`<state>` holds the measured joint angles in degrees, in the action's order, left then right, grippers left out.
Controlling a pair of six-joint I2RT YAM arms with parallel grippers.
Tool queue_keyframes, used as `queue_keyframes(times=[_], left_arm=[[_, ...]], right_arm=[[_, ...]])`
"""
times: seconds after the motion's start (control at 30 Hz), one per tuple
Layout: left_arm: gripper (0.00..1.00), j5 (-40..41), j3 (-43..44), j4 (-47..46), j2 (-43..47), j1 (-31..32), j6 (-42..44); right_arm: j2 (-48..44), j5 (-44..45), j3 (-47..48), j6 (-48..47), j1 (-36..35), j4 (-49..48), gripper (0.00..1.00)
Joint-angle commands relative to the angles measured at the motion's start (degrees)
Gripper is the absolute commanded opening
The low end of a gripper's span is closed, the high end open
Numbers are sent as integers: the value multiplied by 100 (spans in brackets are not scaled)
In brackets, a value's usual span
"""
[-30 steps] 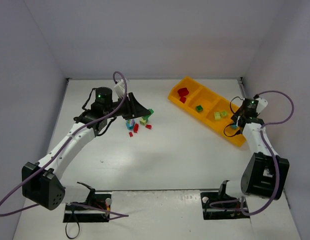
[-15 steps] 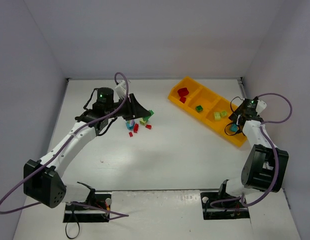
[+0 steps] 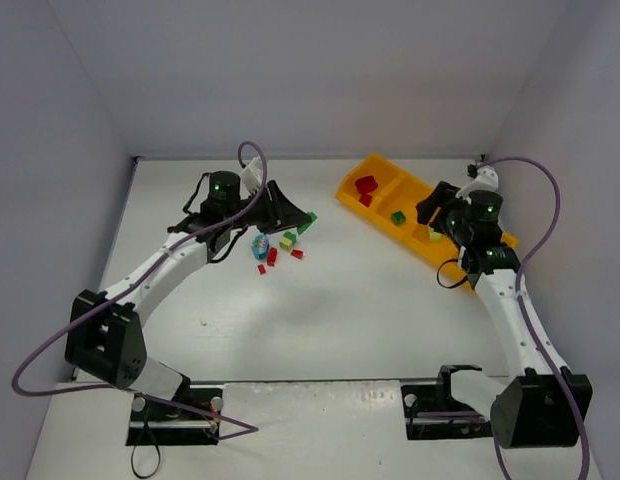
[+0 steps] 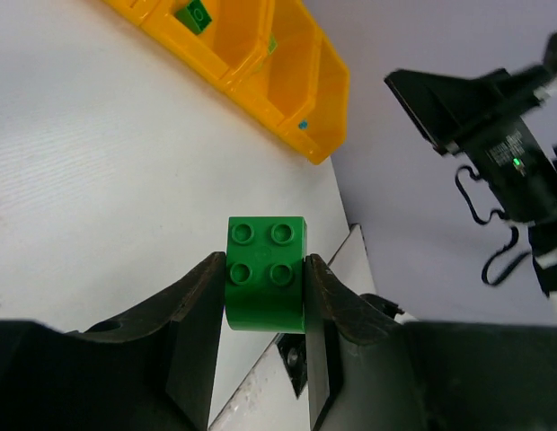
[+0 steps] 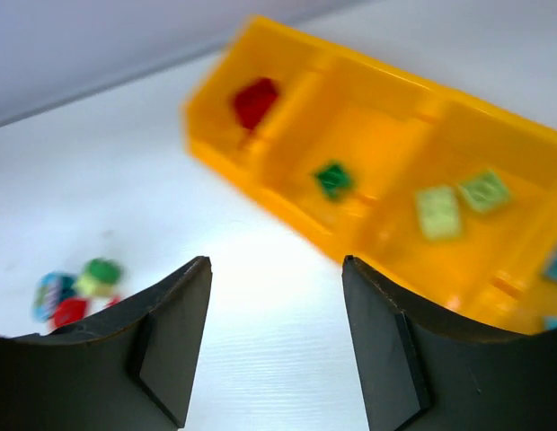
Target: Sort the legos into containers by color
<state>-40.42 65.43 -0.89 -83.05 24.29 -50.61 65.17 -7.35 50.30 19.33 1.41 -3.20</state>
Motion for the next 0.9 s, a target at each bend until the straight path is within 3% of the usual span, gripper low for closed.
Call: queue_keyframes(times=[0.0,0.27,0.43,0.73,0.83,0.87], left_arm=[[0,34,462,-1080,-97,84,-669],[0,360,331,-2660,-642,234,-2037],[0,623,312,-2996,-818,436,-2348],[0,369,427,-2935,-924,524,-2375],[0,176,505,-2682,-863,524,-2252],[0,132,541,-2550,-845,515,-2173]], right_arm=[[-434,-1320,23,-237,-481,-778,57],[-330,-1673,164,-167,-2126,-1419,58],[-145,-1330,278,-70,-2934,-1736,59],[303,-1330,594,-412,-3191,-1719,70],[321,-1304,656,-877,-3191,-1517,77],[304,-1286,674,-1192,-3182,-1456,83]])
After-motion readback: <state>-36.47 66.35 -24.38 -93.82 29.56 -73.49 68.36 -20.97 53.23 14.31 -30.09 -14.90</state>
